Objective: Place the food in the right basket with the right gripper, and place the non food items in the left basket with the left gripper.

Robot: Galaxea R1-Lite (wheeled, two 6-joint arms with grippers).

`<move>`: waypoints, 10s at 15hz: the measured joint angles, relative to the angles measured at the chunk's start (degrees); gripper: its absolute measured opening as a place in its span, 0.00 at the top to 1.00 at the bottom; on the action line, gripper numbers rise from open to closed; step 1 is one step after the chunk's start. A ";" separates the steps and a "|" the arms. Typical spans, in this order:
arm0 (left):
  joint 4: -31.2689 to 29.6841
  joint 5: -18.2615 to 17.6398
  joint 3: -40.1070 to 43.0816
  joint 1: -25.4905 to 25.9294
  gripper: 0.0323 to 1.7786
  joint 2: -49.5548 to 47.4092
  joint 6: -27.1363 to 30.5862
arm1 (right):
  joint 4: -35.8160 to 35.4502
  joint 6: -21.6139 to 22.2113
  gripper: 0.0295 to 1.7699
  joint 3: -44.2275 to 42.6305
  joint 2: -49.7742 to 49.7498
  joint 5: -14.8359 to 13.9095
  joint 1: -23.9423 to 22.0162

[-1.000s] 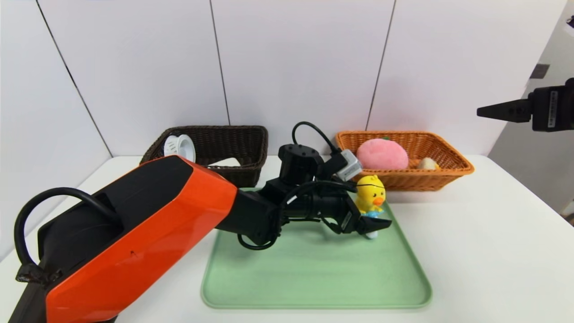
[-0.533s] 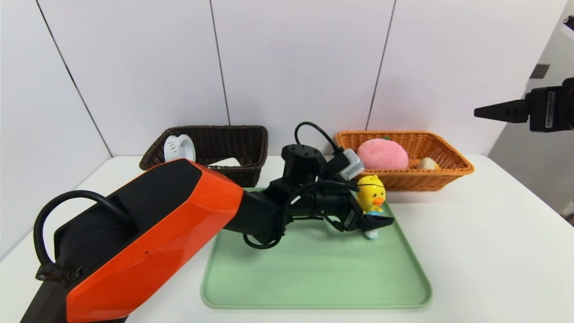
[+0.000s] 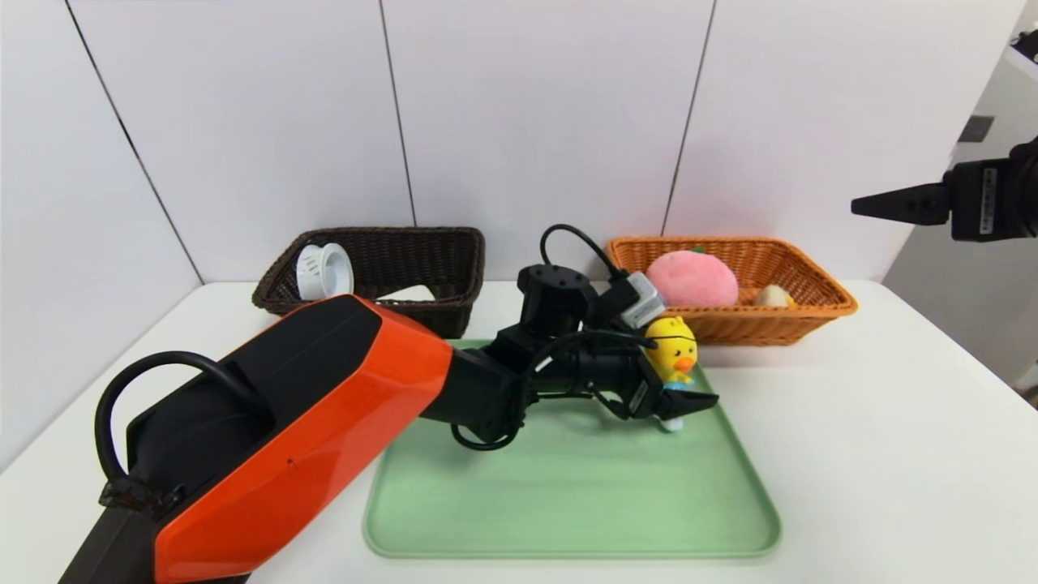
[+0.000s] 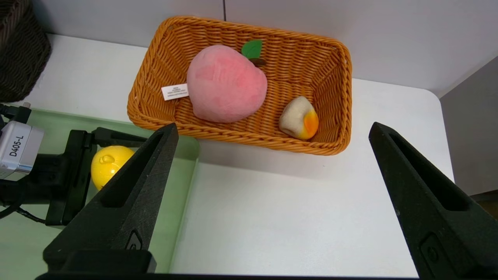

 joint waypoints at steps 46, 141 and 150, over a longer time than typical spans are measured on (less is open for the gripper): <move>22.08 6.64 6.49 20.57 0.80 -30.88 -1.77 | -0.38 0.37 0.04 2.02 -0.88 0.05 0.18; 33.95 26.19 89.44 43.65 0.05 -135.66 -6.05 | -13.59 -6.91 0.03 67.54 -79.98 -0.13 -2.78; 33.78 31.09 91.36 43.65 0.05 -138.38 -7.34 | -16.25 -0.57 0.03 74.59 -80.08 0.06 -2.79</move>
